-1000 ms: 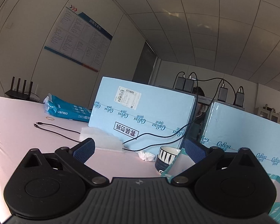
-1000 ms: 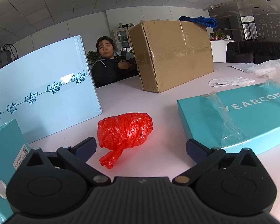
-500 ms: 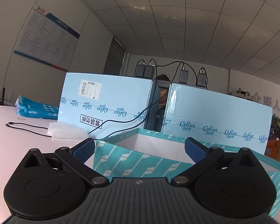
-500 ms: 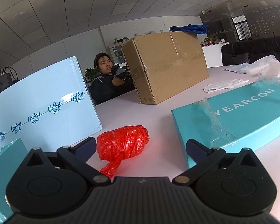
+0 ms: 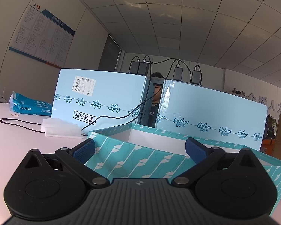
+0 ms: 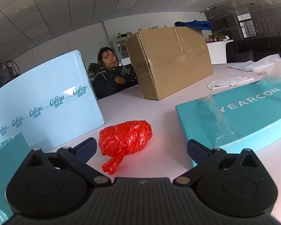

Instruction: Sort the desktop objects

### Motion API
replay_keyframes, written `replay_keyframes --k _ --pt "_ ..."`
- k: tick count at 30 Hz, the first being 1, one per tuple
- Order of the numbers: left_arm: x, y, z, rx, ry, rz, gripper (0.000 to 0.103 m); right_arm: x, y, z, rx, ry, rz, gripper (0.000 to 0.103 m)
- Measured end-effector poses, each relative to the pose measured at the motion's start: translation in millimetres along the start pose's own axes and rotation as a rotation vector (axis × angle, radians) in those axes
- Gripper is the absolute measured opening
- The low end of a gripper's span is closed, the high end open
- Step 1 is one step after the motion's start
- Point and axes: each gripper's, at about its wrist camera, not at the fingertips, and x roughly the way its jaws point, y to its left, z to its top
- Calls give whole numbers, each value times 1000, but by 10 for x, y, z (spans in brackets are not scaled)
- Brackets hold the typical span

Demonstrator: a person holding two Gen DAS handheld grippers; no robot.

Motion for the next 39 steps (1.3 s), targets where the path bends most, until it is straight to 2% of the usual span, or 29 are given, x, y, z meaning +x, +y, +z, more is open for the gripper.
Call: replay_keyframes --k 2,3,7,11,14,19,23,27,31,35,39 --pt "-4 23 5 -11 4 -18 103 8 0 -5 0 11 -5 103" --pt "0 56 9 -32 13 -49 103 22 -13 2 7 19 -6 103" --pt "-24 266 -12 -170 -1 -165 103 10 -70 11 42 18 -4 103" --pt "-36 474 -62 -307 -2 -173 103 -25 -90 21 57 3 -9 103" --pt "-39 567 -100 -361 26 -181 103 -61 -87 22 60 -10 -8 103" --pt "-80 572 -116 -356 27 -172 103 -152 -25 25 28 -65 -33 103" --pt "-42 553 -107 -348 49 -175 103 -180 143 24 -70 -83 -63 103" --pt "-24 602 -117 -379 59 -170 103 -102 241 31 -134 -40 -74 103" --pt "-22 641 -139 -403 62 -177 103 69 277 35 -145 42 -45 103" --pt "-20 666 -155 -418 59 -179 103 221 349 14 -170 114 -77 103" --pt "0 678 -166 -427 66 -187 103 278 420 1 -179 125 -78 103"
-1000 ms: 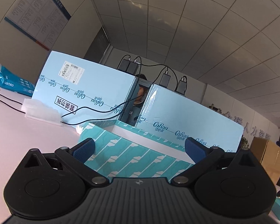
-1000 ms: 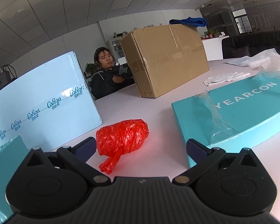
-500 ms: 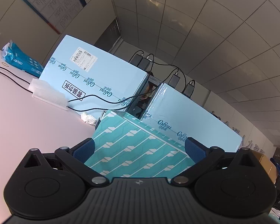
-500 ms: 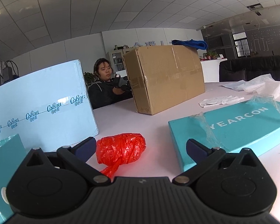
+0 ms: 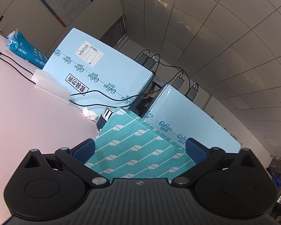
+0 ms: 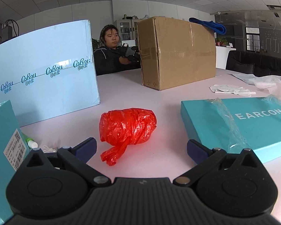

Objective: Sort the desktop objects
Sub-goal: 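Move the right gripper toward the red plastic bag while the left gripper holds the teal lid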

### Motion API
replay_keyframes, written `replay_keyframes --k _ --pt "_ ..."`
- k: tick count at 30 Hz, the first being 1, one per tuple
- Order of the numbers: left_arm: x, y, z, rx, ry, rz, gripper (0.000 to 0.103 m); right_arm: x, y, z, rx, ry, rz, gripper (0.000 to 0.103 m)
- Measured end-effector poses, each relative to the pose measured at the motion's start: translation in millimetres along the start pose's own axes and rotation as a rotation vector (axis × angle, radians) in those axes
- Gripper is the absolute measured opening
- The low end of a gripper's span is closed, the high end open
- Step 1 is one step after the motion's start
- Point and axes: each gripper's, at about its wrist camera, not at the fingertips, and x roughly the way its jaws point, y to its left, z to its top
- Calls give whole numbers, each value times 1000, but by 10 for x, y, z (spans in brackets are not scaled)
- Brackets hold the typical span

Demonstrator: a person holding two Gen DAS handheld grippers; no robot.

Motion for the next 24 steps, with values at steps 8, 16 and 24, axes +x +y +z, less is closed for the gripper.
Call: replay_keyframes --k 8,16,24 --pt "36 69 1 -40 24 -2 103 105 120 73 -14 -1 47 103" --pt "41 83 -2 -49 27 -9 103 257 150 80 6 54 28 103" --pt "38 104 -4 -60 30 -6 103 330 310 96 -63 37 -43 103"
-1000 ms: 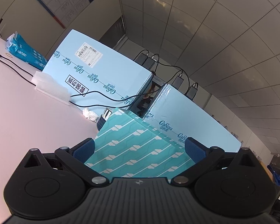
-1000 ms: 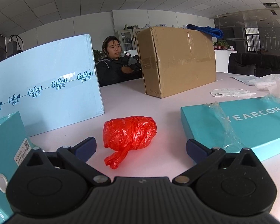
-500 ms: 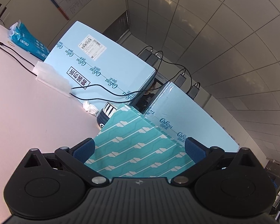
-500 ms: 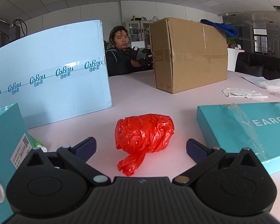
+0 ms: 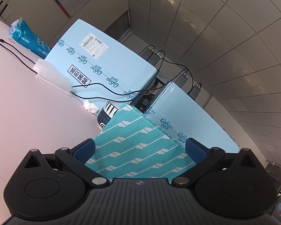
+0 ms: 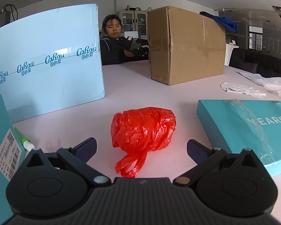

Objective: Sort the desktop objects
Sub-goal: 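Move the right gripper toward the red plastic bag while the left gripper holds the teal lid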

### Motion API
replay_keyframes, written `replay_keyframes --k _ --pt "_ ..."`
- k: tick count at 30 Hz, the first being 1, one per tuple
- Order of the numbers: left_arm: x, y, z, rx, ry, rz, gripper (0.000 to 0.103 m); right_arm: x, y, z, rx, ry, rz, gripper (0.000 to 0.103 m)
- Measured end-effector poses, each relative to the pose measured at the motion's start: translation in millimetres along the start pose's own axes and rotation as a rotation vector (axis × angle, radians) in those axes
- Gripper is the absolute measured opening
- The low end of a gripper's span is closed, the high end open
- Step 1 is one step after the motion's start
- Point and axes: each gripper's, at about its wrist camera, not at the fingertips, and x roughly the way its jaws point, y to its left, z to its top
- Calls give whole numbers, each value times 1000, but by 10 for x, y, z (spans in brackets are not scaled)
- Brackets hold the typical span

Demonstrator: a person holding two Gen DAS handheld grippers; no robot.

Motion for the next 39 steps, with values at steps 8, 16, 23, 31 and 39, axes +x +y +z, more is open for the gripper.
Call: replay_keyframes --k 8,16,23,31,39 --pt "-18 22 1 -12 -6 1 103 31 77 0 -28 -17 -29 103" --pt "1 35 8 -16 7 2 103 76 113 22 -39 -3 -37 103" --pt "50 69 22 -37 32 18 103 142 198 132 -69 46 -57 103" --pt "49 77 22 -42 31 29 103 141 275 330 -99 100 -44 103" --pt "50 73 17 -42 37 29 103 133 231 463 -125 122 -31 103"
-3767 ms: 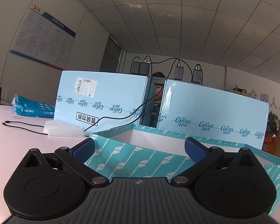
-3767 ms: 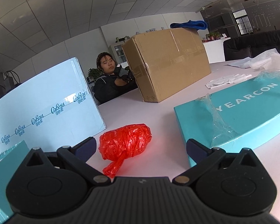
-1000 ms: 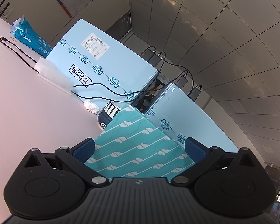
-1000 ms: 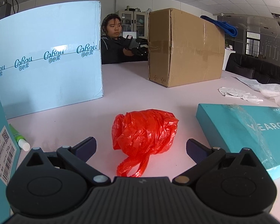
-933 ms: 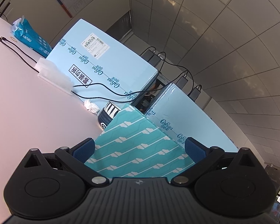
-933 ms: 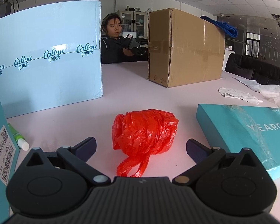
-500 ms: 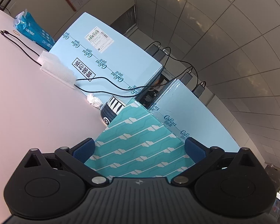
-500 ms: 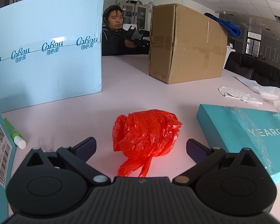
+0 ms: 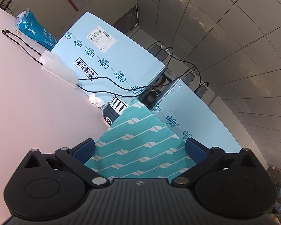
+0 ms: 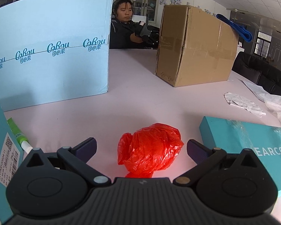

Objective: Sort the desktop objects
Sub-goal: 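Move the right gripper toward the red plastic bag while the left gripper holds the teal lid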

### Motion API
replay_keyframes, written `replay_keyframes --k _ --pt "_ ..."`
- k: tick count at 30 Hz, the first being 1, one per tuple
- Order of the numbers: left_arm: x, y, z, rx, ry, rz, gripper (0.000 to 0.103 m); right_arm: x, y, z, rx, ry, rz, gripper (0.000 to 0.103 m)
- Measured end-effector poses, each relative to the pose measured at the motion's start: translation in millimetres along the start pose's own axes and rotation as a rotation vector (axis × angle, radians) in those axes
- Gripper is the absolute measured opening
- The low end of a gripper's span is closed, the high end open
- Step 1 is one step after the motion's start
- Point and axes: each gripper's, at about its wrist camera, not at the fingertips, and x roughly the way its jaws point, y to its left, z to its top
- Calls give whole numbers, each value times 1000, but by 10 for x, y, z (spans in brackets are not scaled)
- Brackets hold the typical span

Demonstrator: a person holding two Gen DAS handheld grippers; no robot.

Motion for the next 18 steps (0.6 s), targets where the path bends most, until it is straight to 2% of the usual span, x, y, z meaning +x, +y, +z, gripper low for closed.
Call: replay_keyframes --k 9,18 --pt "1 8 6 0 2 1 103 64 -37 17 13 44 15 102" --pt "6 11 1 -2 2 0 103 114 -86 23 54 78 36 85"
